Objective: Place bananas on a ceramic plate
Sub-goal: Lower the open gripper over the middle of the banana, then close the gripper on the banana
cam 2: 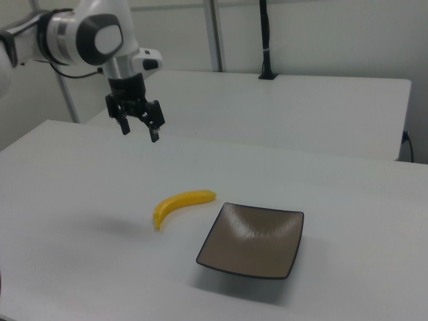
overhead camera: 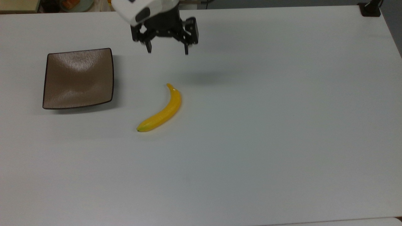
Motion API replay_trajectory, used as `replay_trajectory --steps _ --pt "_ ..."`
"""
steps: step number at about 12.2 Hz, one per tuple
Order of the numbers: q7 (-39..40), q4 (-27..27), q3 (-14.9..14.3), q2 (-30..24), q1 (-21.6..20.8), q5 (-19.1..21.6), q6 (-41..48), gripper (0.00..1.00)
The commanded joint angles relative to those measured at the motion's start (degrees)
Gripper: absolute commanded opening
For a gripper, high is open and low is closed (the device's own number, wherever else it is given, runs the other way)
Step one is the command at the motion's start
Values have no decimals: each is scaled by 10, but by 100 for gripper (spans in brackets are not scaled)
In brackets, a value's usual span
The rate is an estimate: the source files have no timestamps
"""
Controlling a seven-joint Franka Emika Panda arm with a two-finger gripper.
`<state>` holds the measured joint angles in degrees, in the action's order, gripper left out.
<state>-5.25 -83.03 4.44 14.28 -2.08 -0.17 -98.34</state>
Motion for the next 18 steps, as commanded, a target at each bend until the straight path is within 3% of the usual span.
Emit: replay_trajectory --steps 1,8,12,18 --pt "-14 20 -7 59 -13 -12 -53 100" --pt "-15 -28 -7 112 -11 -23 -172 100" --pt "-18 -62 -7 130 -5 -23 -188 100" --pt "-81 -91 -9 159 -2 -39 -252 100"
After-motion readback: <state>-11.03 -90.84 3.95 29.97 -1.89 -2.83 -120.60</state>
